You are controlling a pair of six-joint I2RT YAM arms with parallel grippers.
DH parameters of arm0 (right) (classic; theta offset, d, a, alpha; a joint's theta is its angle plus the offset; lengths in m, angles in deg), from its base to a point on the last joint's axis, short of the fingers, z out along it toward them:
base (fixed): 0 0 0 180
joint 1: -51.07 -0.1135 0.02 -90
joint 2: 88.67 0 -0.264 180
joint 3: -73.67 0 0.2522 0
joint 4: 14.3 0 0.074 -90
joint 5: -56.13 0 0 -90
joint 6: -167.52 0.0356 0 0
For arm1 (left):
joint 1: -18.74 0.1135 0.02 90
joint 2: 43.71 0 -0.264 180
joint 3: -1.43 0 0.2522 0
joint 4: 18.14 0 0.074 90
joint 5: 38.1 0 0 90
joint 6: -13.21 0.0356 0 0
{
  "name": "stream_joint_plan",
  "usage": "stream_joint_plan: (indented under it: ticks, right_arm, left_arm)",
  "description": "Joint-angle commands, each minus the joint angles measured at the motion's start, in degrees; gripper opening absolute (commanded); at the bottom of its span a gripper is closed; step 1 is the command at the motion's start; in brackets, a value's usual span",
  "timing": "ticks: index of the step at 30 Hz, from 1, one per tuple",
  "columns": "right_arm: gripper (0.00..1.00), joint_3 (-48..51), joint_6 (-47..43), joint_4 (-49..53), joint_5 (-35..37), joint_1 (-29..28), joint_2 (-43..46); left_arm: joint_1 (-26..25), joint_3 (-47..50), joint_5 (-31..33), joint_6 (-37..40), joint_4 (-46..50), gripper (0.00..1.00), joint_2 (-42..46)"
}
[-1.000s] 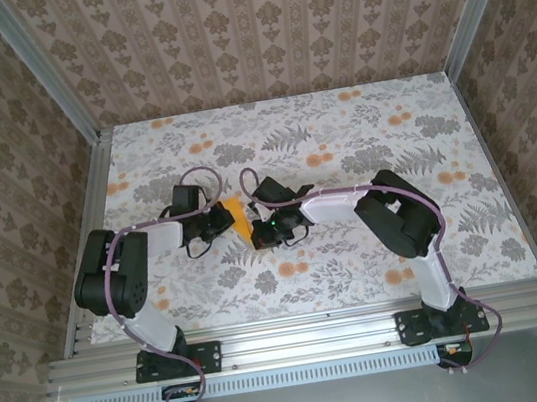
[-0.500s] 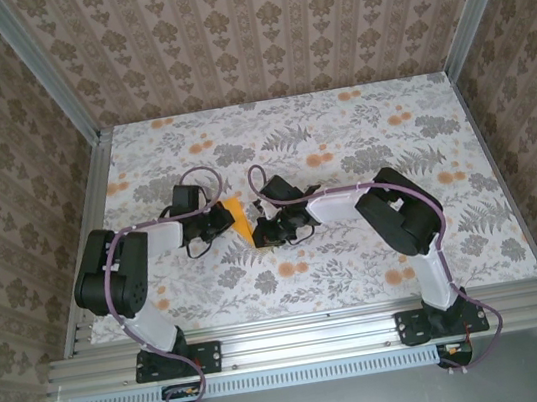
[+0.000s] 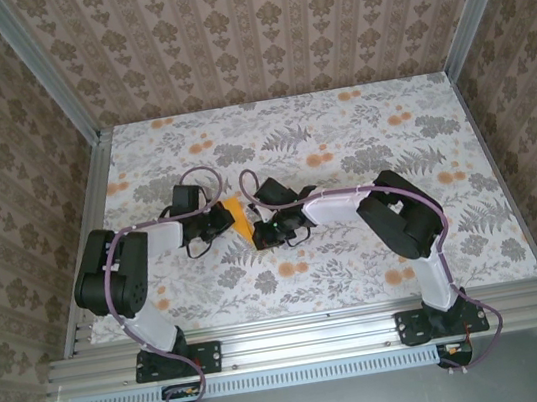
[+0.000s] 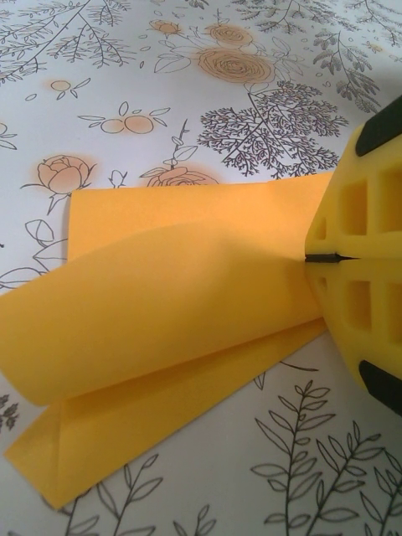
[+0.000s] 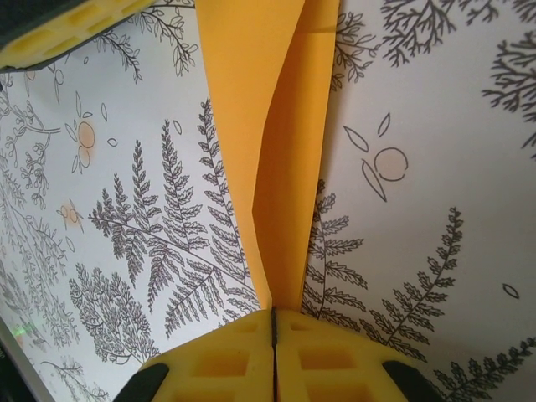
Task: Fold a paper plane with a square sheet of paper (pick it up from the middle)
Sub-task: Fold the wing for the fifth time at the center of the table.
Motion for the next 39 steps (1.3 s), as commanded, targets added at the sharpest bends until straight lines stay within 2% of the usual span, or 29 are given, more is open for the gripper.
stream_joint_plan:
  ticks: [1,6,14,22,27,34,39]
  right_arm:
    - [0.06,0.0,-1.4,4.8,3.0,-0.4,1.7]
    - [0.03,1.7,1.1,2.1,1.2,0.5,1.9]
    - [0.0,7.7,9.6,-11.4,-8.9,3.7,2.7]
    - [0.0,8.0,8.9,-11.0,-10.8,3.6,1.6]
    - [0.14,7.1,6.9,-9.3,-10.3,3.3,2.0]
    - [0.21,5.3,5.6,-8.0,-9.6,3.3,3.4]
    - [0.28,3.5,3.5,-6.6,-6.5,3.3,5.4]
  left_arm:
    - [-0.3,0.1,2.8,0.3,3.9,0.06,-2.6]
    - [-0.3,0.1,2.8,0.4,4.0,0.06,-2.7]
    - [-0.3,-0.1,2.8,0.5,4.1,0.06,-2.8]
    - [-0.4,0.0,2.8,0.5,4.1,0.06,-2.9]
    - [-0.4,-0.1,2.8,0.5,4.1,0.06,-2.9]
    - [-0.4,0.0,2.7,0.5,4.0,0.05,-2.9]
    - [-0.5,0.0,2.7,0.6,4.2,0.05,-2.9]
